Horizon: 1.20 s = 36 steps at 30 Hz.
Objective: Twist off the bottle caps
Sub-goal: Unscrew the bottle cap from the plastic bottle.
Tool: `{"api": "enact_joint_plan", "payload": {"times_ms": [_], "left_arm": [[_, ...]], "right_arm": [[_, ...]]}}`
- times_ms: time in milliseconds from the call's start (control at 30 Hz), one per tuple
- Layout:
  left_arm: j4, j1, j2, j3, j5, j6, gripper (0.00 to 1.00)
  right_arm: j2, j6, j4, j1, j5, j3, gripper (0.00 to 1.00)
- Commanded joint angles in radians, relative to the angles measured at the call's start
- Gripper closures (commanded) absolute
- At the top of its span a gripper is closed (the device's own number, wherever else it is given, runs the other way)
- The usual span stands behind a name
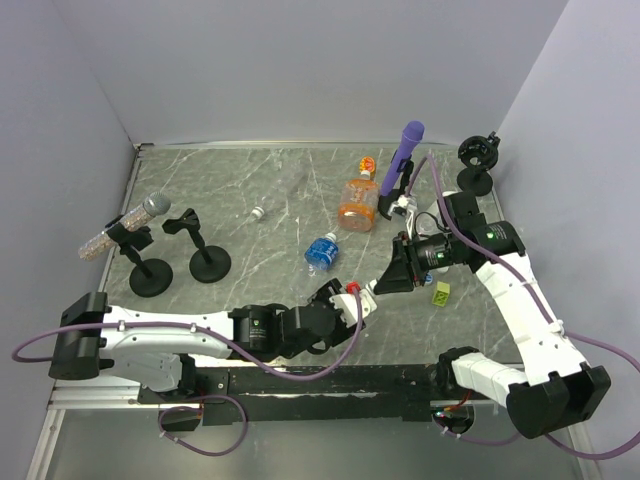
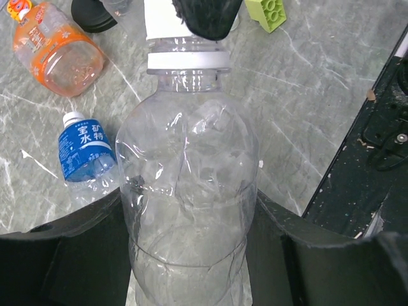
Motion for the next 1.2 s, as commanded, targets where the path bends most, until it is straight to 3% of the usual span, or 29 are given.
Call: {"api": "enact_joint_plan", "payload": {"times_ms": [0, 133, 300, 500, 667, 767, 900, 1067, 1167], "left_arm": [[0.087, -0.003, -0.051, -0.002, 0.067, 0.008, 0.82], [0.143, 0.047, -0.13, -0.058, 0.258, -0.021, 0.83], [0.233, 0.193, -0.223, -0.148, 0.648, -0.116, 0.82], [0.244, 0.297, -0.228, -0.179, 0.872, -0.158, 0.83], [0.201, 0.302, -0.22, -0.173, 0.845, -0.139, 0.83], [0.17, 0.302, -0.233, -0.174, 0.787, -0.113, 0.83], [0.143, 0.302, -0.246, -0.176, 0.736, -0.089, 0.83], [0.135, 0.302, -0.237, -0.179, 0.726, -0.087, 0.83], [0.149, 0.302, -0.25, -0.194, 0.714, -0.093, 0.83]], "right_arm": [[-0.003, -0.18, -0.082, 0.01, -0.13, 0.055, 0.77], [-0.021, -0.403, -0.15, 0.017, -0.196, 0.068, 0.83], [-0.086, -0.608, -0.115, 0.088, -0.187, 0.068, 0.83], [-0.238, -0.569, 0.193, 0.14, -0.11, -0.053, 0.82], [-0.175, -0.494, 0.151, 0.141, -0.106, 0.002, 0.71], [-0.15, -0.434, 0.122, 0.131, -0.069, 0.052, 0.44], [-0.153, -0.37, 0.105, 0.102, -0.11, 0.097, 0.23], [-0.149, -0.319, 0.121, 0.092, -0.104, 0.098, 0.19], [-0.135, -0.255, 0.149, 0.076, -0.076, 0.082, 0.11]]}}
